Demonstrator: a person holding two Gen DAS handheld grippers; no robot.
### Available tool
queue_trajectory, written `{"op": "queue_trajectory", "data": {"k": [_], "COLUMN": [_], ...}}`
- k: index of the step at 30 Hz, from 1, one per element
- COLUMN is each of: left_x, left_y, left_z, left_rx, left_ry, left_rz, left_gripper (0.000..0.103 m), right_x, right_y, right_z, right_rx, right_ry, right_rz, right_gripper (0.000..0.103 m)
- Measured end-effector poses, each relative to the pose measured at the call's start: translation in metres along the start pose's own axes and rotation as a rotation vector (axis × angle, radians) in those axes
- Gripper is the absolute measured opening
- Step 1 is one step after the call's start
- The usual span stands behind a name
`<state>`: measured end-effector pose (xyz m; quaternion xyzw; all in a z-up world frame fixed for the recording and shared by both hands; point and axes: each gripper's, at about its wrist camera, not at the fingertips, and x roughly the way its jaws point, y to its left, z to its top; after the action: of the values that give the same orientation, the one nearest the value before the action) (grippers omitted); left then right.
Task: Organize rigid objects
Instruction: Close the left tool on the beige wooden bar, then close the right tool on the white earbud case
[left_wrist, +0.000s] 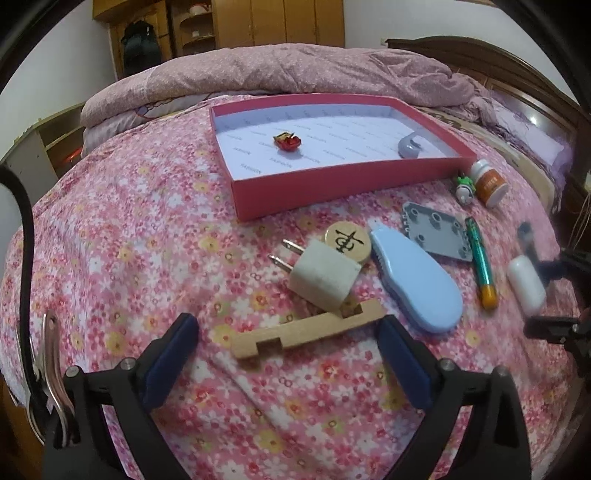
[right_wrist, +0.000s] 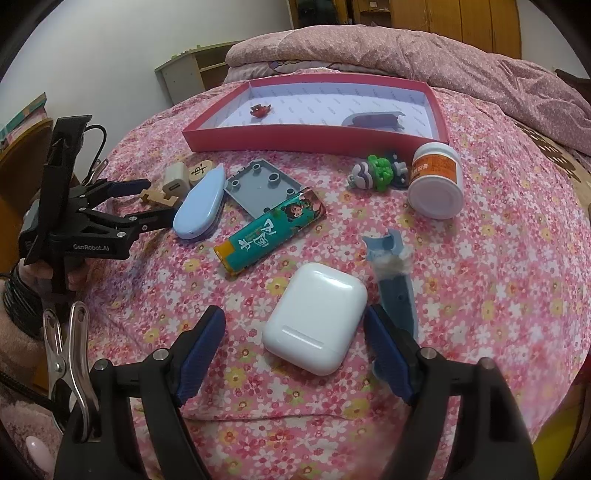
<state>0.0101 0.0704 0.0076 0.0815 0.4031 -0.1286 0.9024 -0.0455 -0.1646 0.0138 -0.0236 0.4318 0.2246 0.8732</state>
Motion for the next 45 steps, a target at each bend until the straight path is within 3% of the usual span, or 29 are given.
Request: {"op": "queue_trajectory", "data": {"k": [4, 8, 24, 30, 36, 42, 45], "left_x": [-0.008, -0.016, -0.003, -0.009, -0.016, -0.03, -0.036], "left_y": [-0.002, 0.0, -0.022, -0.023, -0.02, -0.023, -0.024], "left_z": [-0.008, -0.012, -0.007, -0.01, -0.013, -0.014, -0.015], "left_rx": [-0.1, -0.203, -0.18, -0.186, -0.201, -0.2, -0.201], "left_ry": [-0.007, -0.043, -0.047, -0.056, -0.062, -0.085, -0.094], "left_rz": [0.026, -0.017, 0.08, 0.111, 0.093, 0.09, 0.094], "left_gripper": [0.1, 0.1, 0.099, 0.081, 0.081, 0.081, 0.081], "right_x": [0.0, 0.0, 0.0, -0.001, -0.002, -0.001, -0.002], "right_y": [-0.001, -0.002, -0.002, -0.004, -0.007, -0.001, -0.001], "right_z": [0.0, -0.001, 0.0, -0.001, 0.0, -0.001, -0.002], "right_rx": [-0.007, -0.01, 0.005, 0.011, 0.04, 0.0, -0.008], "right_ry": [-0.003, -0.009, -0.015, -0.015, -0.016, -0.018, -0.024], "right_rz": [0.0, -0.001, 0.012, 0.015, 0.031, -0.035, -0.059], "right_gripper": [0.08, 0.081, 0.081, 0.081, 0.081, 0.067, 0.055]}}
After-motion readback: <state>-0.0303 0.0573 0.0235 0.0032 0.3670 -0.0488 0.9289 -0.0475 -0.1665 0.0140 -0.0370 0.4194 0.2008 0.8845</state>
